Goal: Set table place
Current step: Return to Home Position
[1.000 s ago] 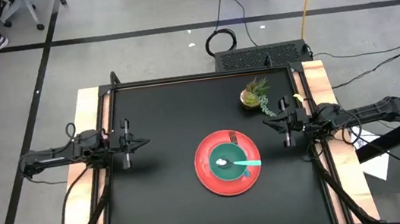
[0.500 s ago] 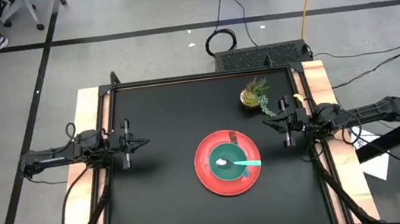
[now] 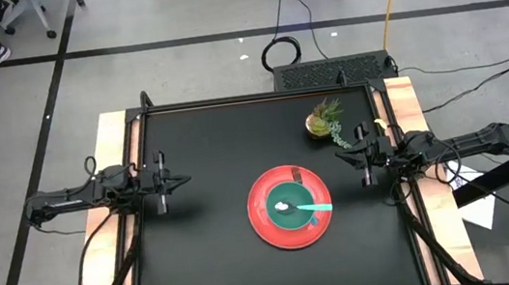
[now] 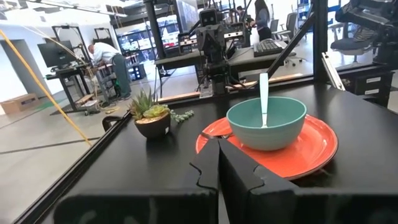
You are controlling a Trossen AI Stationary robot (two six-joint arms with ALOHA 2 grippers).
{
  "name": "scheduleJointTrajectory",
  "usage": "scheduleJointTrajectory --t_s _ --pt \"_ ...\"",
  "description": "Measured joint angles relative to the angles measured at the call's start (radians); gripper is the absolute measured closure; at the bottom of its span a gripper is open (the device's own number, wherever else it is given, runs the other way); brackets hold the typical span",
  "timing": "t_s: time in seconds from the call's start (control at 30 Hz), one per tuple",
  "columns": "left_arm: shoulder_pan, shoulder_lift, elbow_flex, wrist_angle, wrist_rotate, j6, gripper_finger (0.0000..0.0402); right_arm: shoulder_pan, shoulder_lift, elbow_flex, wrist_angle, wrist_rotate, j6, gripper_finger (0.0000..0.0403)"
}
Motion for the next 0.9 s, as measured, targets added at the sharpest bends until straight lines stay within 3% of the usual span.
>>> scheduleJointTrajectory --t_s 0.43,0.9 --pt "0.0 0.0 0.0 0.014 -0.023 -0.004 0.0399 0.001 0.0 0.0 -0.037 0.0 0.006 0.0403" --pt "0.0 0.0 0.0 0.013 -0.038 -0.002 0.0376 0.001 0.001 0.0 -0.045 0.0 0.004 0.0403"
